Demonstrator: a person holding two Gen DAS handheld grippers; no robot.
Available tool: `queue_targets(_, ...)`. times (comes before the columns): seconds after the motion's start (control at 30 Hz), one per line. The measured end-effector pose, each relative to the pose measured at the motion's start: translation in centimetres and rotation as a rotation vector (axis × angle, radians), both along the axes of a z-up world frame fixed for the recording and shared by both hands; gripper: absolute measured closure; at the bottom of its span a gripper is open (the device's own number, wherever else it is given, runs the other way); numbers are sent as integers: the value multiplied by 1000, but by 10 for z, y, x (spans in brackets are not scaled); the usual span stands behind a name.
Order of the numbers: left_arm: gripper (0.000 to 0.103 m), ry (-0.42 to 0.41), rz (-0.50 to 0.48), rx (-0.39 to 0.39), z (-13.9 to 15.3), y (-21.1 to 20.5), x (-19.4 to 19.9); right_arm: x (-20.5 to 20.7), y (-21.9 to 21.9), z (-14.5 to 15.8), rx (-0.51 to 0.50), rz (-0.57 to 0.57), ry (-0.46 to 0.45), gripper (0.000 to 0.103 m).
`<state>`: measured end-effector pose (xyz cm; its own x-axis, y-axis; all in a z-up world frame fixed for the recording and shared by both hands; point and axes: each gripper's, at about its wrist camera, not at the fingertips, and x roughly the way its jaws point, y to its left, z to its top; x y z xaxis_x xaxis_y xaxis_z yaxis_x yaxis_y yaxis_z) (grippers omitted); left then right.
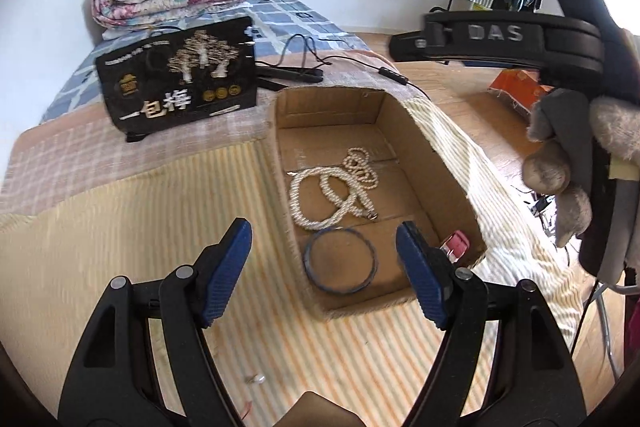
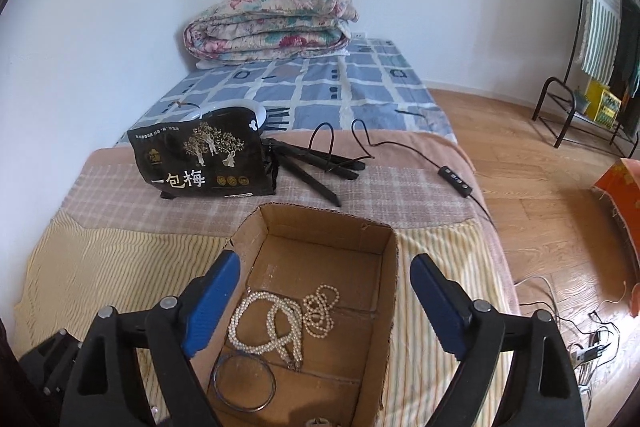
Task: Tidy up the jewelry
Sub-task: 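Open both grippers to drop the strand and bangle into the box, then move the left tool to the green jade pendant while the right tool approaches the pearl earring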
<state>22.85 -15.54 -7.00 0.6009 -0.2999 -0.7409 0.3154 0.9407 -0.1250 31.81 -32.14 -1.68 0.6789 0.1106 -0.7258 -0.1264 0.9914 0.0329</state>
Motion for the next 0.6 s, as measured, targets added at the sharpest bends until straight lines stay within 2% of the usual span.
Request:
queue_targets(0.23,26,-45,38,17,20,34,-28,-31,6,18,0,6,-18,12)
queue_targets(0.43,26,-52,73,19,30,73,-58,-70,25,33,-51,53,-52,12)
queue_targets(0.6,26,-86,84,35,38,108,-87,-104,37,40,-30,57,-78,7)
